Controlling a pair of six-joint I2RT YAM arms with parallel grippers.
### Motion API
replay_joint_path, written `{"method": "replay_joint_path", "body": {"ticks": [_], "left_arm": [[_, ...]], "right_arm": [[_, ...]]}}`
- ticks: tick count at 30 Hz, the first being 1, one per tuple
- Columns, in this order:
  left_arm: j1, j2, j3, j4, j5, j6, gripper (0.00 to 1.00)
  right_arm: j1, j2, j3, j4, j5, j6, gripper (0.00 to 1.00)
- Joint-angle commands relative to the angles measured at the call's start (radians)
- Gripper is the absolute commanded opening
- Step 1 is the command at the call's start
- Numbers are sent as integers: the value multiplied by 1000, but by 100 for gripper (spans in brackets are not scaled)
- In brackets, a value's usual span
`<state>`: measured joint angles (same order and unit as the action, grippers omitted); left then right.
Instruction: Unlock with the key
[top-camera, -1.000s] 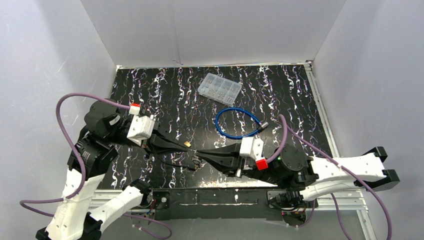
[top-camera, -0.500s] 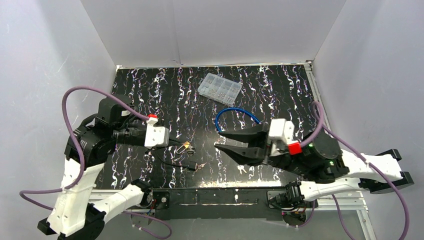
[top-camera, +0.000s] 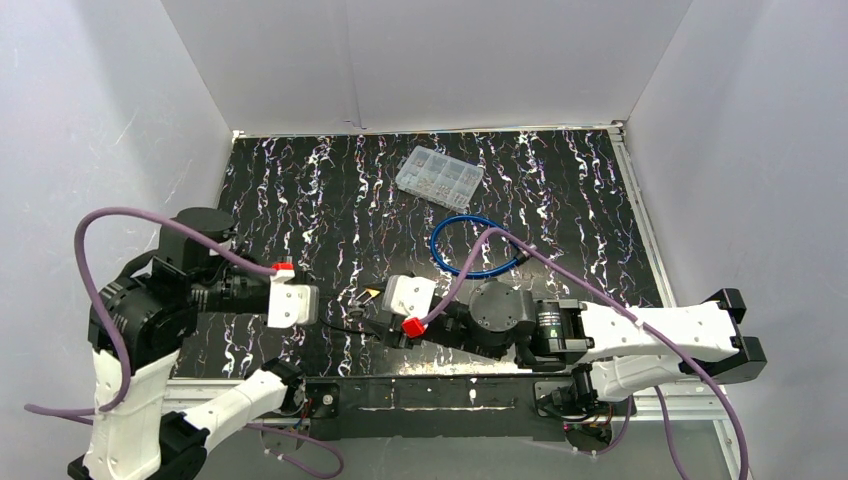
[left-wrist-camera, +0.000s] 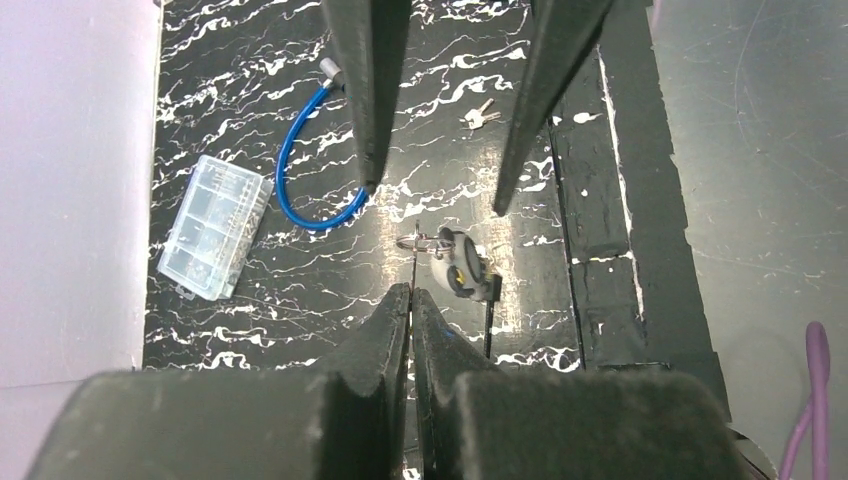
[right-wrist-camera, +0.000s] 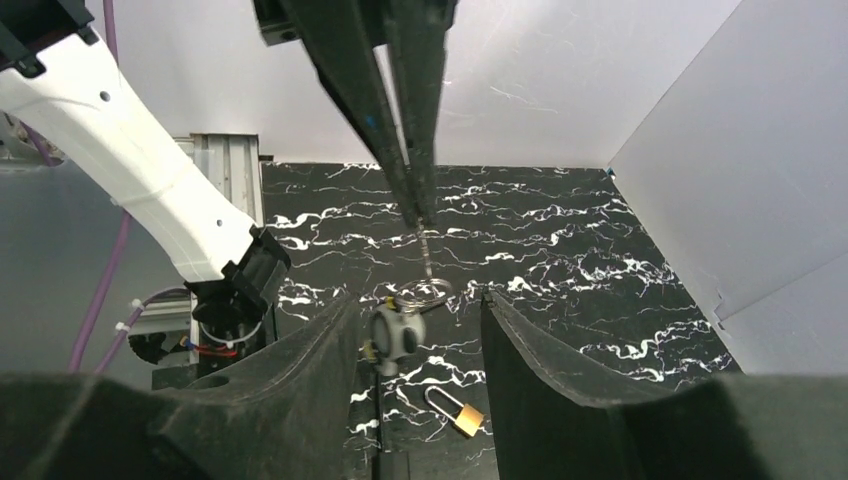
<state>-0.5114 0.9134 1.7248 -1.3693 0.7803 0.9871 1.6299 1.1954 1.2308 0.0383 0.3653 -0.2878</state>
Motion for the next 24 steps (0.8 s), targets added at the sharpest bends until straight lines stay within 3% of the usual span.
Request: {"method": "replay_joint_path", "body": {"ticks": [1,16,24], "left_arm": [[1,-43,-28,-33,-8,-10,0],[0,-54,-19,-91,19,-42,0],[1,-42,-17,-63,27,-93,0]], "right_arm": [[-9,-4,83,54,8,1,55],[-21,40,50,166,-70,167,44],[-20,27,1,165,-53,185,46]]}}
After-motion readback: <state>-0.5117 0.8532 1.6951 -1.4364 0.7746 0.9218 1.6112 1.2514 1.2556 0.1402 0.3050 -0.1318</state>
